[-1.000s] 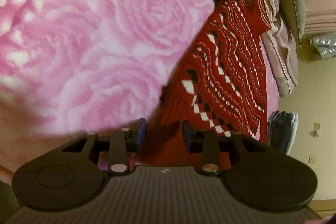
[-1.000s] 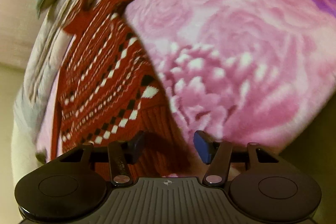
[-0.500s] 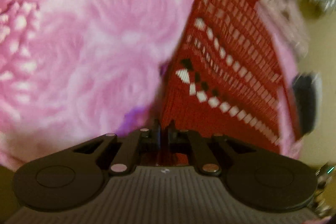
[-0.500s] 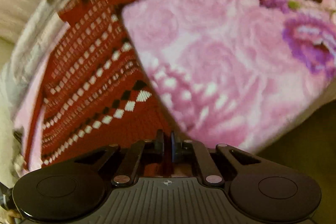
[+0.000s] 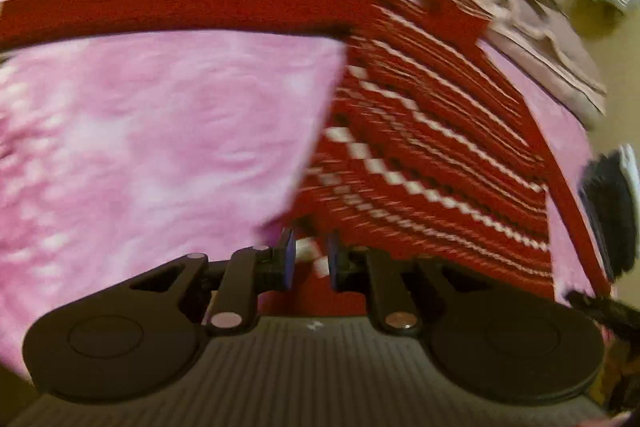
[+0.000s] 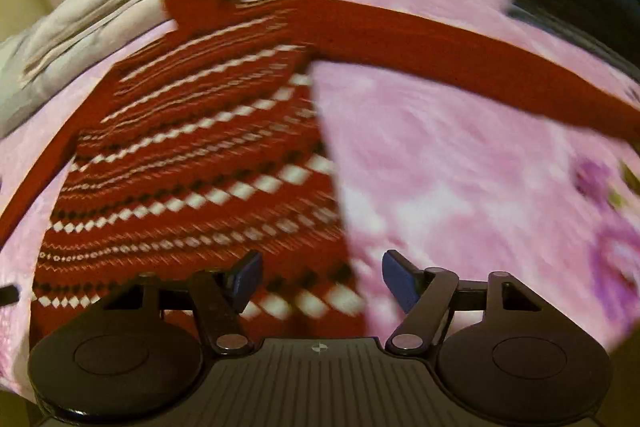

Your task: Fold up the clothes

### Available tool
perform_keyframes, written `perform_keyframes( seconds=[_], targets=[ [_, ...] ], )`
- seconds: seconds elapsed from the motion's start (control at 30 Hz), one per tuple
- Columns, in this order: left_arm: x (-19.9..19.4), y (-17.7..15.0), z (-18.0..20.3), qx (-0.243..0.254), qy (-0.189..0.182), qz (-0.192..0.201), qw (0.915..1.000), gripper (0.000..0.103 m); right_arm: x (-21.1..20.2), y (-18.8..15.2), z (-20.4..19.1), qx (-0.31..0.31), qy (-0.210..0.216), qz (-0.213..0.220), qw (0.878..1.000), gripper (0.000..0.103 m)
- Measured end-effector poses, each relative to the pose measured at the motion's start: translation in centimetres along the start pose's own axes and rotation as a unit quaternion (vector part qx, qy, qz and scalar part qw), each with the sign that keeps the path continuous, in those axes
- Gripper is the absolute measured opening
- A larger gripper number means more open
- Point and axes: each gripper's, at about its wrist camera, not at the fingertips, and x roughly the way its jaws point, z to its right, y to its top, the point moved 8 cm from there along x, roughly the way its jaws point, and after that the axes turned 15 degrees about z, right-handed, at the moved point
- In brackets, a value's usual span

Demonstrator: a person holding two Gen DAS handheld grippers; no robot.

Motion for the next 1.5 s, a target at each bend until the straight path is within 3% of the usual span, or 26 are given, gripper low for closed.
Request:
perform_keyframes(
  seconds=[0.13, 0.27, 0.43, 0.57, 0.63, 0.73, 0.83, 0.97, 1.13, 1.3, 1.5],
  targets=[
    [3.3, -2.2, 2.1, 0.032, -0.008, -0.024, 0.9992, 0.012, 3.1, -1.4, -2.5, -0.071, 0.001, -0.009, 0.997, 0.065],
    [2.1, -5.1, 1.3, 0.032, 0.012, -0.04, 0.9986, 0.011, 2.4, -5.7, -2.6, -0.143, -0.006, -0.047, 0.989, 0.057],
    [-2.0, -8.2, -0.2, 0.024, 0.057, -0.092, 0.9938, 0.012, -1.2, -9.6, -1.1, -0.116, -0.004, -0.105, 0.988, 0.057],
    [-4.8, -10.1, -0.9, 0.026, 0.107, -0.147, 0.983, 0.012, -2.5, -9.6, -0.8, -0.082, -0.005, -0.159, 0.984, 0.057],
    [-5.8, -9.5, -0.6, 0.025, 0.123, -0.148, 0.9809, 0.012, -2.9, -9.1, -1.0, -0.068, -0.005, -0.184, 0.981, 0.058],
    [-7.9, -6.3, 1.4, 0.017, 0.116, -0.108, 0.9872, 0.015, -4.4, -6.4, -1.2, -0.05, -0.004, -0.173, 0.984, 0.058],
    [-9.7, -2.5, 4.0, 0.031, 0.103, -0.079, 0.9911, 0.018, -6.6, -3.3, -1.7, -0.032, -0.007, -0.143, 0.989, 0.086],
    [-11.8, 2.7, 7.1, 0.069, 0.097, -0.043, 0.992, 0.025, -10.0, 1.2, -2.5, -0.009, -0.014, -0.089, 0.996, 0.086],
    [-16.1, 7.3, 8.9, 0.082, 0.07, -0.001, 0.9942, 0.031, -14.2, 5.5, -3.7, 0.03, -0.042, -0.041, 0.998, 0.089],
    [-20.6, 8.3, 7.7, 0.1, 0.051, 0.012, 0.9936, 0.035, -17.8, 5.6, -7.9, 0.044, -0.054, -0.021, 0.997, 0.091],
    [-26.0, 6.1, 2.2, 0.094, 0.048, 0.002, 0.9944, 0.035, -21.6, 2.9, -15.1, 0.055, -0.041, -0.002, 0.998, 0.091]
  ],
)
